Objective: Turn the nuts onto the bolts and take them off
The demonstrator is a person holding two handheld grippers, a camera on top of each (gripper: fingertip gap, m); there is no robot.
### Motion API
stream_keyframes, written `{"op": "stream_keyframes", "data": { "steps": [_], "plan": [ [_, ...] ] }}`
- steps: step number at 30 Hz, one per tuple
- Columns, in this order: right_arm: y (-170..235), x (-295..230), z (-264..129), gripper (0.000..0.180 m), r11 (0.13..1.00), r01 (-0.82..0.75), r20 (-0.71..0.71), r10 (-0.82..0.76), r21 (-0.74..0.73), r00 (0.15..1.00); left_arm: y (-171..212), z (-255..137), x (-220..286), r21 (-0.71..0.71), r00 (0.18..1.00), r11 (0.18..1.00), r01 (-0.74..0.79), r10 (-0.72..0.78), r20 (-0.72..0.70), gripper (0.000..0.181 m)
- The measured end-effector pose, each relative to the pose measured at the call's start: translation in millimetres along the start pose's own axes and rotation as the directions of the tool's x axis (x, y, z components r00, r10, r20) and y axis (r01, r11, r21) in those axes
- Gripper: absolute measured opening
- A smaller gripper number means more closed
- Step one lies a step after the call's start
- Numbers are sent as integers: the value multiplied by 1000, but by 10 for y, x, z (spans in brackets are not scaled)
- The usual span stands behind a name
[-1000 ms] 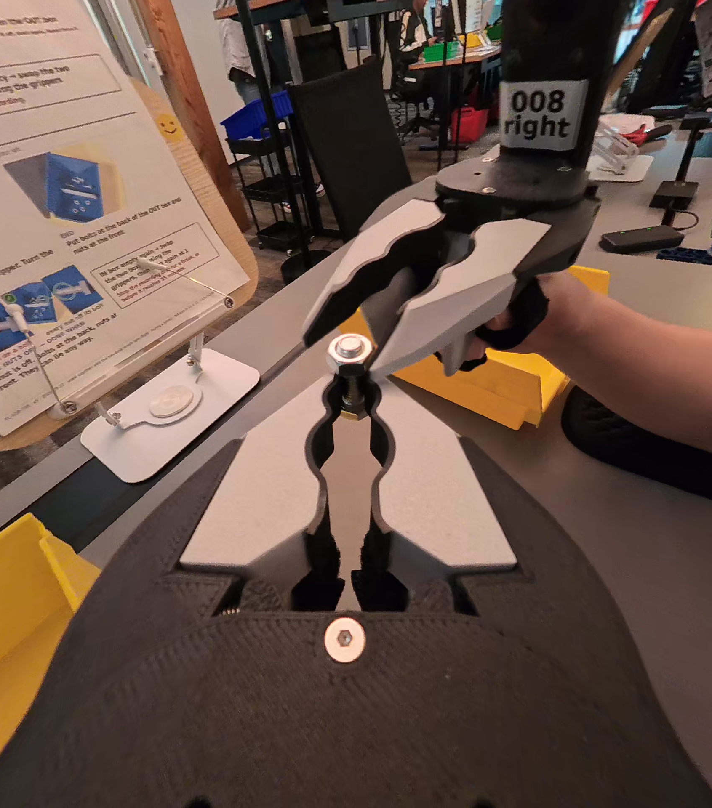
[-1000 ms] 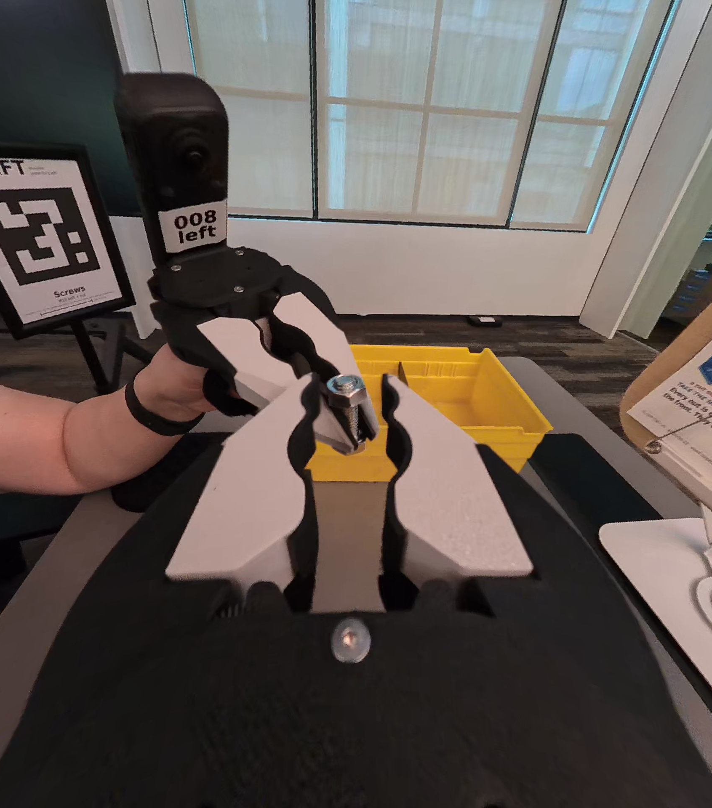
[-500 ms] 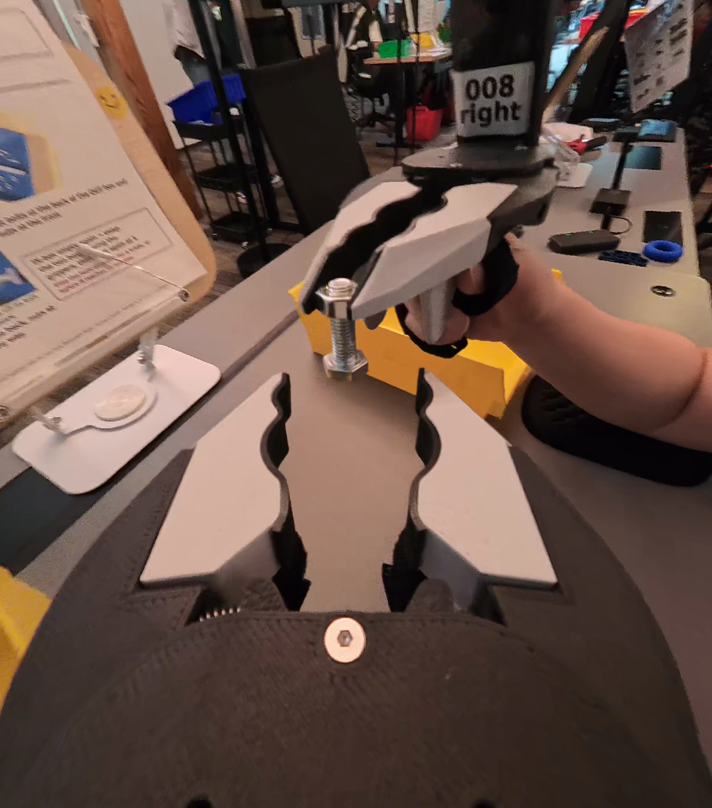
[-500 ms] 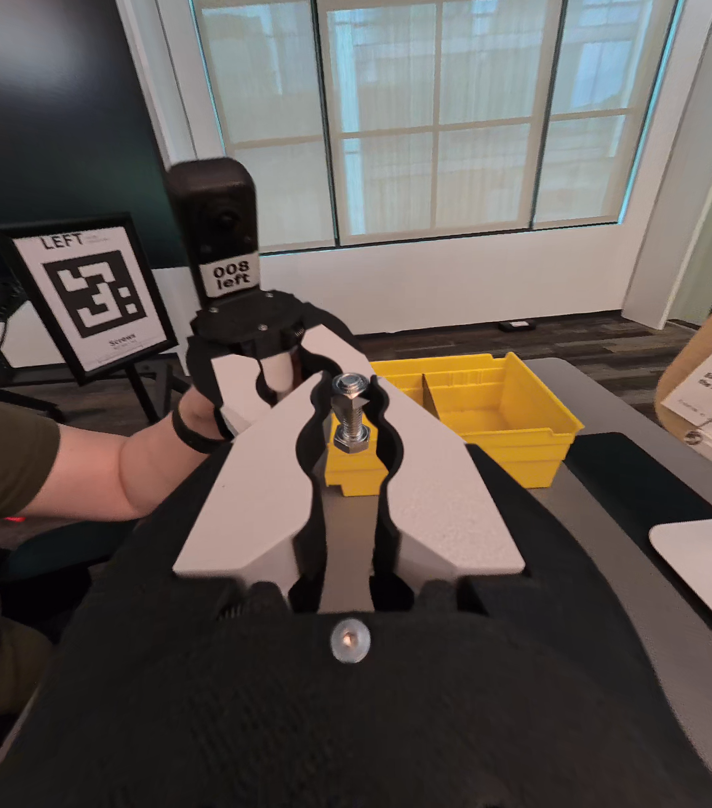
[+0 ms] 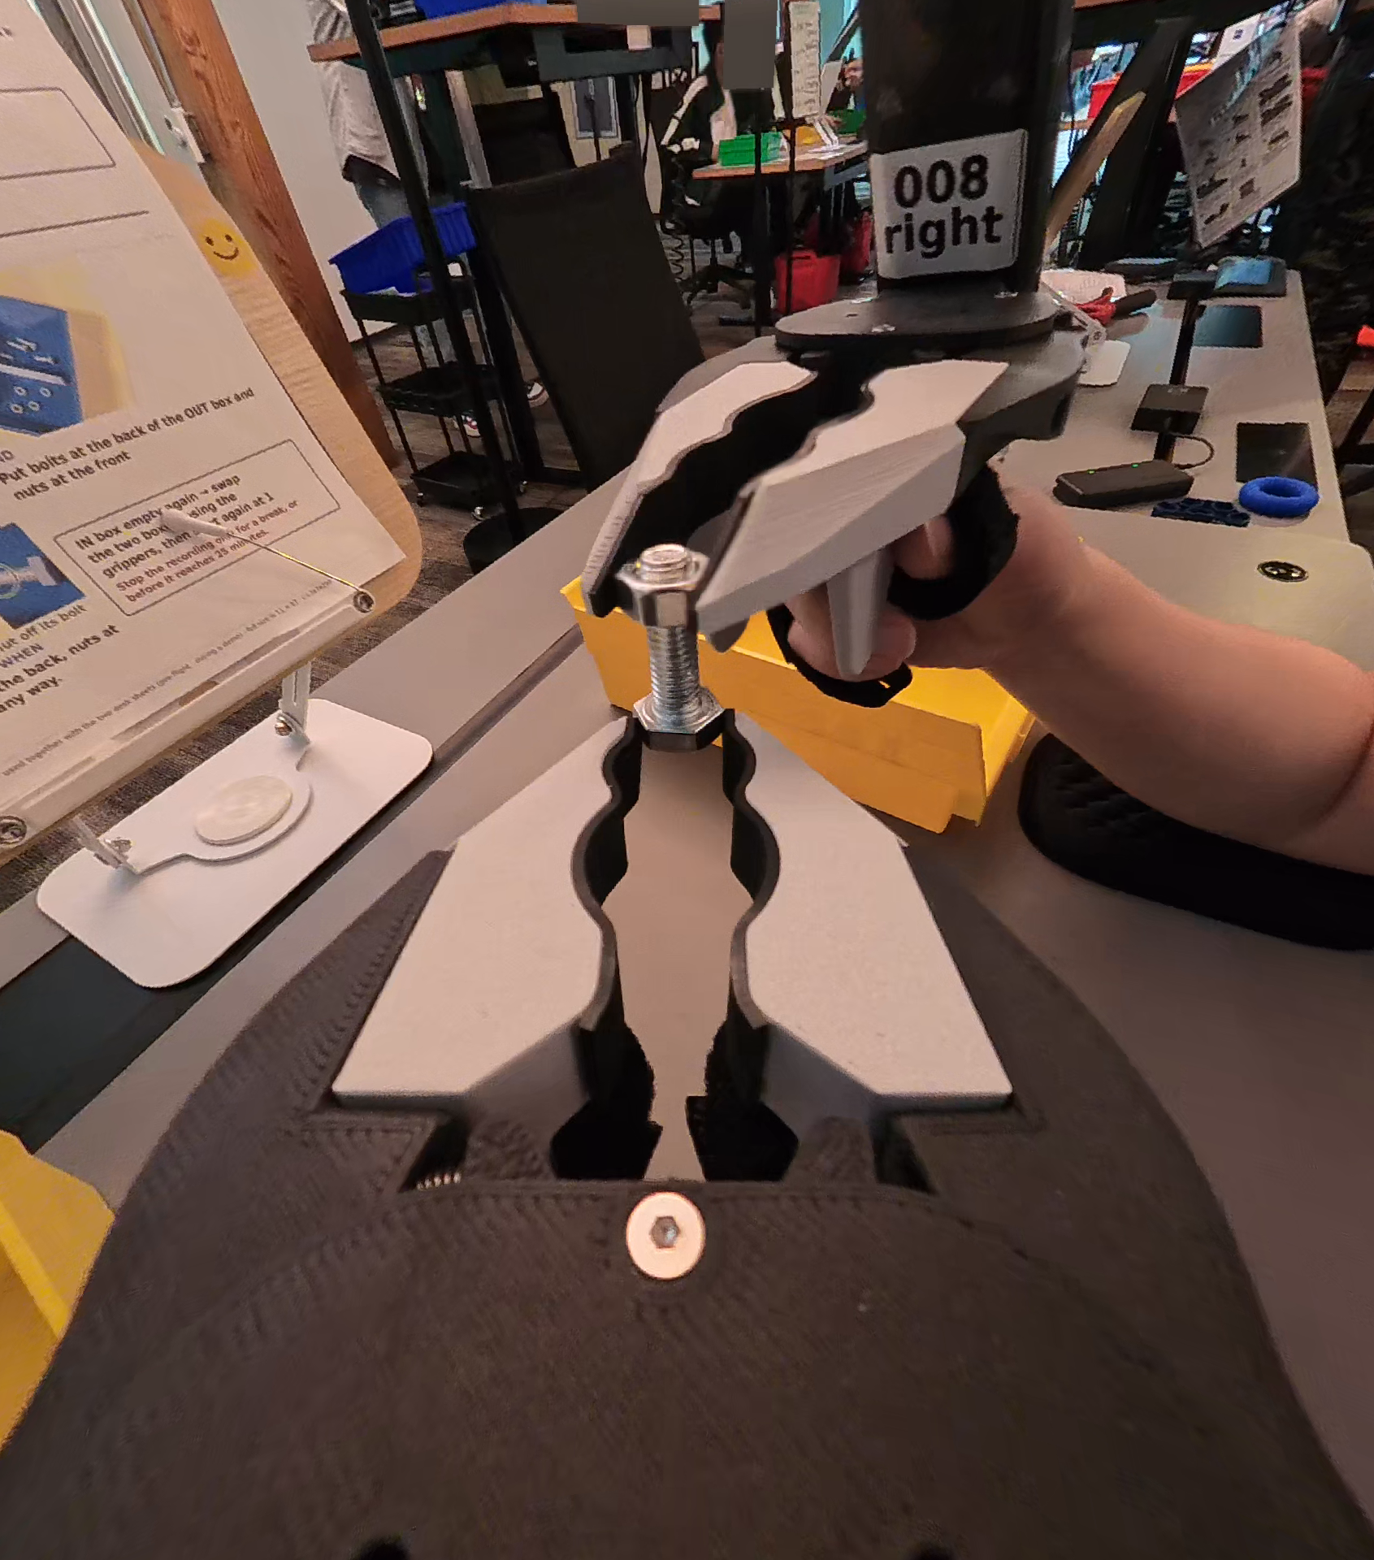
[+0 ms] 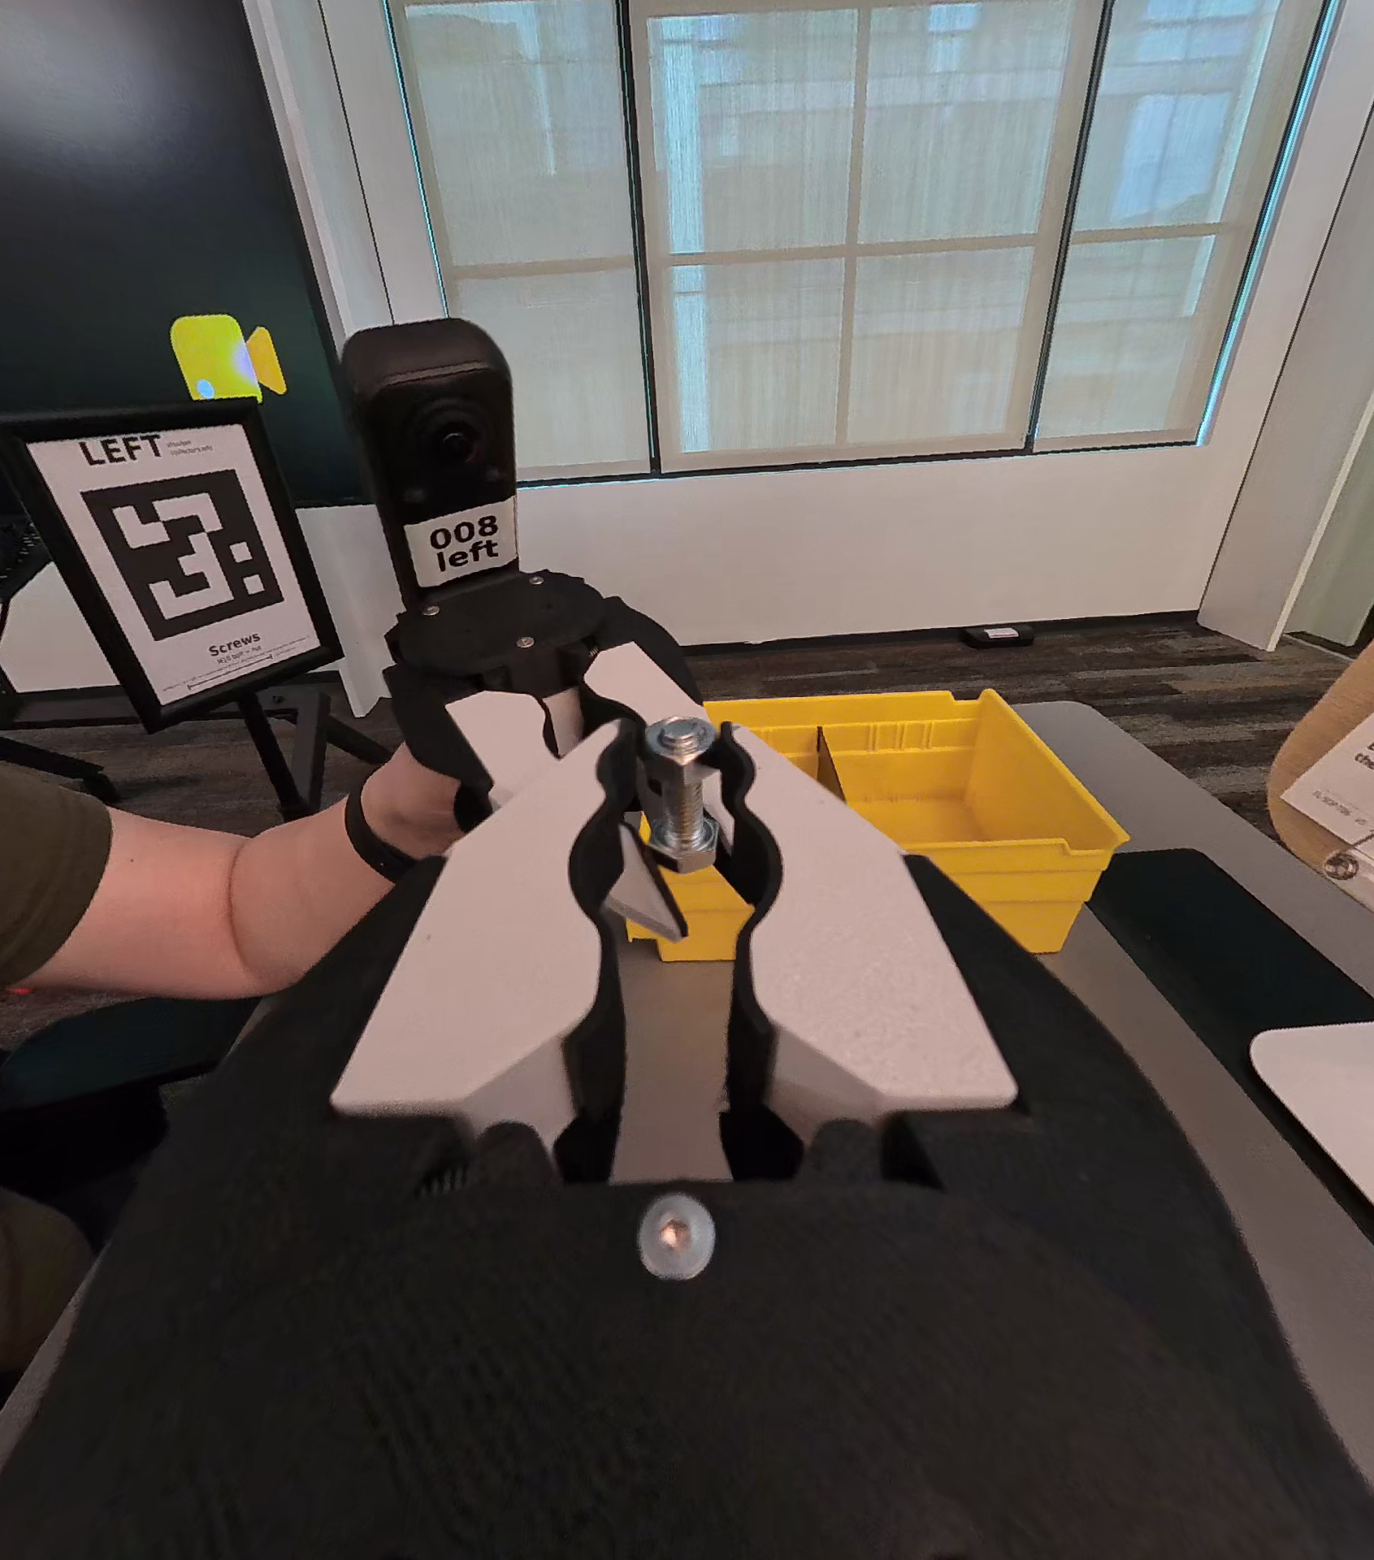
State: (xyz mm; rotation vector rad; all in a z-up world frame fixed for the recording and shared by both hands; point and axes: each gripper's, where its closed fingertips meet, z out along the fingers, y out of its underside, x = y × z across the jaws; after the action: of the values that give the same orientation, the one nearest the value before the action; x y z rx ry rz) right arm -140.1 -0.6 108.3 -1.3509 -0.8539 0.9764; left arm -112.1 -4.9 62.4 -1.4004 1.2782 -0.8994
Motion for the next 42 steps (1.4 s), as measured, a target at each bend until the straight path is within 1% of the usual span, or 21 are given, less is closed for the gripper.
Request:
{"op": "stream_keyframes", "data": {
  "steps": [2, 12, 18, 20, 22, 24, 26, 30, 33, 37, 42],
  "plan": [
    [-13, -11, 5, 29, 1000, 6, 2, -6, 4, 1000, -17, -19, -38, 11, 1000, 1000, 3, -3, 20, 17],
    [-30, 17, -21, 35, 1000, 3, -6, -3, 8, 1000, -69, -93, -124, 41, 998, 999, 34, -36, 45, 17],
    [-25, 25, -11, 32, 1000, 8, -18, -8, 8, 1000, -61, -90, -120, 30, 998, 999, 22, -23, 53, 17],
    [-20, 43, -9, 27, 1000, 21, -36, -21, 6, 999, -55, -81, -111, 27, 999, 999, 20, -22, 49, 17],
    [-25, 42, -15, 25, 1000, 21, -35, -21, 7, 999, -67, -78, -100, 35, 999, 999, 21, -22, 45, 16],
    [-38, 5, -17, 23, 1000, 12, -8, -12, 14, 1000, -96, -77, -49, 52, 1000, 998, 25, -26, 12, 16],
    [-50, -8, -18, 16, 1000, 21, -9, -21, 21, 1000, -106, -66, 14, 58, 999, 998, 40, -39, -33, 16],
    [-19, -24, -6, 16, 999, 51, -25, -52, -15, 998, -77, -41, 73, 45, 996, 998, 45, -42, -77, 17],
    [-30, 4, -7, 16, 999, 46, -56, -46, -12, 997, -82, -37, 56, 50, 998, 998, 35, -32, -56, 18],
    [-14, 56, -16, 16, 999, 45, -83, -46, -23, 995, -97, -24, 35, 55, 1000, 998, -9, 9, -4, 26],
    [-5, 57, -7, 16, 999, 42, -84, -43, -24, 996, -103, -25, 14, 61, 1000, 998, -22, 21, 18, 22]
  ]
}}
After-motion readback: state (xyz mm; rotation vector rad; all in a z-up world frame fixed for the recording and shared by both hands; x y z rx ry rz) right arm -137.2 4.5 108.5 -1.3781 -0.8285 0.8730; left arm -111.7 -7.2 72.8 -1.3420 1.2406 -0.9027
